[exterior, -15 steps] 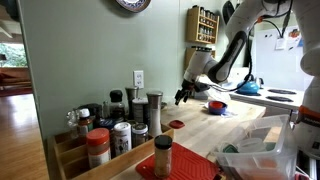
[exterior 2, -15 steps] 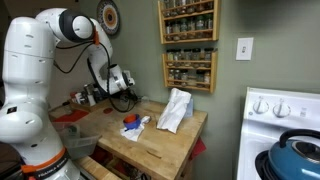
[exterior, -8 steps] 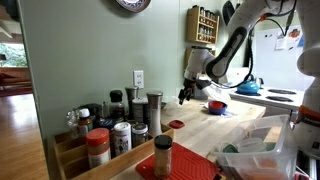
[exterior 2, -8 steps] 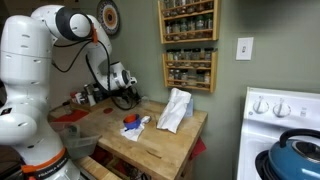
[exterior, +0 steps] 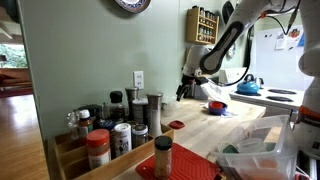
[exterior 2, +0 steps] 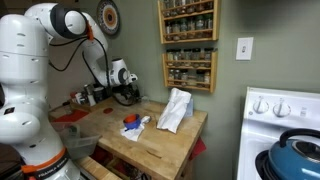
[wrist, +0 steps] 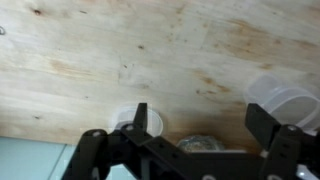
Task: Turn the two small lunch boxes on the table over
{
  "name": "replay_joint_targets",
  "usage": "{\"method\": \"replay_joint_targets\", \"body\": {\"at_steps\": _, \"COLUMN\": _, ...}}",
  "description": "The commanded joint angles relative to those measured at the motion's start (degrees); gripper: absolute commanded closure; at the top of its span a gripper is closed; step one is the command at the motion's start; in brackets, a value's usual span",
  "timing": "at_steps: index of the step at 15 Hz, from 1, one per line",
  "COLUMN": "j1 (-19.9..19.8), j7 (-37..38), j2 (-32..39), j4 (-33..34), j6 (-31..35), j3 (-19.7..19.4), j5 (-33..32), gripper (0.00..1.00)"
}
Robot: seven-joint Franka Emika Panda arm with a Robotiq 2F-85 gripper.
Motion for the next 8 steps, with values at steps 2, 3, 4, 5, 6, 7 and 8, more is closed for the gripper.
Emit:
{"method": "replay_joint_targets", "body": {"at_steps": 2, "j1": -5.1, "j7": -8.0, "j2": 0.9, "j4": -0.6, "j6": 2.3, "j3": 7.5, "j5": 6.7, "gripper": 0.00}}
{"method": "replay_joint_targets", "body": {"at_steps": 3, "j1": -5.5, "j7": -8.6, "j2": 1.2, "j4": -0.5, "j6": 2.3, "j3": 8.3, "j5": 7.2, "gripper": 0.00}}
{"method": "replay_joint_targets", "body": {"at_steps": 4, "j1": -5.3, "j7": -8.5, "j2": 1.4, "j4": -0.4, "j6": 2.9, "j3": 8.2, "j5": 6.9, "gripper": 0.00}}
{"method": "replay_joint_targets", "body": {"at_steps": 5, "j1": -5.4, "j7": -8.8, "j2": 1.6, "j4": -0.4, "j6": 2.7, "j3": 8.5, "j5": 6.8, "gripper": 0.00}}
{"method": "replay_joint_targets", "body": {"at_steps": 6, "j1": 3.0, "j7": -14.8, "j2": 0.1, "j4": -0.6, "j6": 3.8, "j3": 1.1, "j5": 15.0, "gripper": 0.00}}
{"method": "replay_joint_targets", "body": {"at_steps": 7, "j1": 3.6, "j7": -16.5, "j2": 0.6, "j4": -0.4, "j6": 4.0, "j3": 0.7, "j5": 17.1, "gripper": 0.00}}
{"method": "replay_joint_targets", "body": {"at_steps": 8, "j1": 5.3, "j7": -18.9, "j2": 1.0, "j4": -0.3, "j6": 4.5, "j3": -0.8, "j5": 19.5, "gripper": 0.00}}
